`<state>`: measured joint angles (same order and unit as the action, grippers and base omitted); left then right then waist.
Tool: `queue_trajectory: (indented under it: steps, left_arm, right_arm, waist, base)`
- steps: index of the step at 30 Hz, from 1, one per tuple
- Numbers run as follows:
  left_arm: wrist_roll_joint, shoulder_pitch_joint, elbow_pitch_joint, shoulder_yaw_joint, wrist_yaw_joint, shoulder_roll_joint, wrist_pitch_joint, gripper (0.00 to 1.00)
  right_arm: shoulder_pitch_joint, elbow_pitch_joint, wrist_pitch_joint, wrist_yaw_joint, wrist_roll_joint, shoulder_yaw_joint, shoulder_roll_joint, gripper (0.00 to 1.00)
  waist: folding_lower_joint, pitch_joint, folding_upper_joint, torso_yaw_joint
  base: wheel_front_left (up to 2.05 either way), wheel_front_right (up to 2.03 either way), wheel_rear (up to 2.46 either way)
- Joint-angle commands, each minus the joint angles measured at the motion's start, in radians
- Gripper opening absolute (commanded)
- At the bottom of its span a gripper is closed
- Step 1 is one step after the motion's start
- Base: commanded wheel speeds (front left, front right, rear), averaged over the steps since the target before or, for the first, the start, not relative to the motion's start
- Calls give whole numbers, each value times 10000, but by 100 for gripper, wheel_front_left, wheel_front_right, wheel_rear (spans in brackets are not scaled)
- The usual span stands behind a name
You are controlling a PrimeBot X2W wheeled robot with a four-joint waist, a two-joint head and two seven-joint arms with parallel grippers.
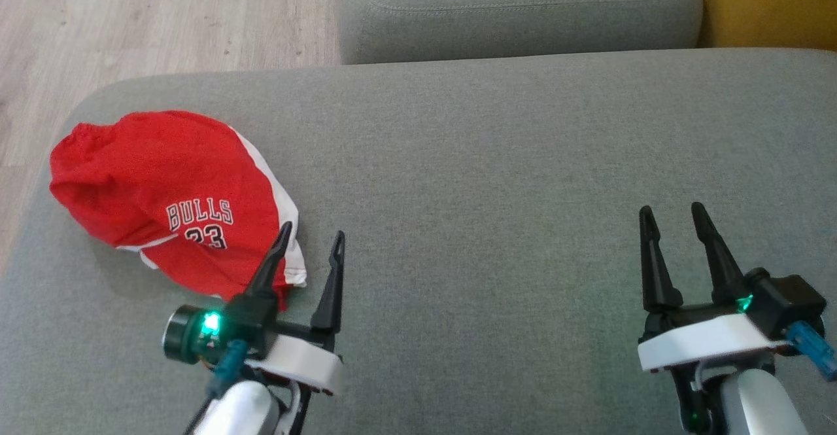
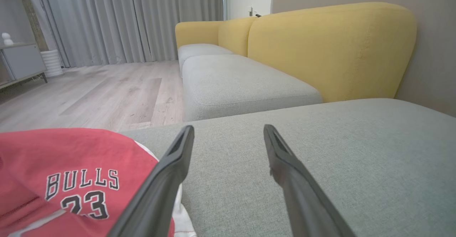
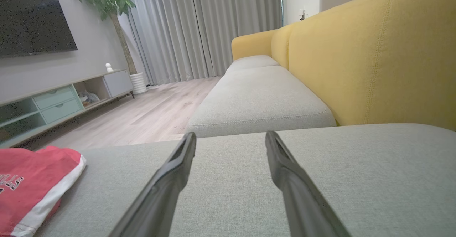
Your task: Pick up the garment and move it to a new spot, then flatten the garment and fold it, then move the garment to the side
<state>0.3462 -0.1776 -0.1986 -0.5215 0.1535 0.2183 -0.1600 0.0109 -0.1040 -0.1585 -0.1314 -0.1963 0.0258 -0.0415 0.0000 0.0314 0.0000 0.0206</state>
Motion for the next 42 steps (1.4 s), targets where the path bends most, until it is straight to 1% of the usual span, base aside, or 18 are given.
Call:
queue_trajectory:
  steps: [1,7,9,11,14,18,19,20,23,26,31,37,42]
  left_arm:
    - [-397,-646,256,40,153,240,-150,100]
    - [-862,-828,129,-465,556,362,-326,100]
    - [-829,-804,135,-490,650,342,-384,100]
    - [-574,-695,213,-343,691,233,-442,100]
    - [-191,-491,291,14,562,71,-530,100]
    - [76,-211,150,566,213,-167,-648,100]
    - [30,-99,-67,748,17,-261,-707,100]
    - [30,-99,-67,748,17,-261,-707,100]
    - [-253,-31,-611,796,-262,-332,-795,100]
    - [-594,-75,-960,845,-416,-464,-883,100]
    - [-1337,-150,-1223,904,-512,-612,-1018,100]
    - [-1565,-149,-1260,1298,-618,-815,-1018,100]
    - [-1563,-36,-1252,1824,-564,-988,-1018,100]
  right_arm:
    - [433,441,-161,6,434,200,-70,100]
    - [429,474,-338,6,1150,300,-74,100]
    - [380,381,-396,6,837,278,-75,100]
    - [380,325,-455,6,820,263,-76,100]
    - [330,211,-543,6,522,238,-78,100]
    - [287,14,-661,7,293,293,-80,100]
    - [267,-145,-720,7,284,389,-81,100]
    - [267,-145,-720,7,284,389,-81,100]
    - [234,-424,-809,7,296,537,-83,100]
    - [239,-666,-897,7,491,697,-84,100]
    - [281,-846,-1033,7,811,847,-87,100]
    - [348,-878,-1033,7,683,865,-87,100]
    - [275,-848,-1033,7,585,922,-87,100]
  waist:
    - [0,13,0,13]
    - [0,51,0,61]
    - [0,61,0,73]
    - [0,81,0,93]
    - [0,113,0,117]
    - [0,126,0,137]
    - [0,121,0,142]
    - [0,121,0,142]
    - [0,98,0,142]
    - [0,87,0,148]
    - [0,85,0,161]
    - [0,93,0,246]
    - [0,54,0,659]
  base:
    - [0,0,0]
    - [0,0,0]
    - [0,0,0]
    - [0,0,0]
    - [0,0,0]
    - [0,0,0]
    - [0,0,0]
    - [0,0,0]
    - [0,0,0]
    - [0,0,0]
    - [0,0,0]
    - [0,0,0]
    - [0,0,0]
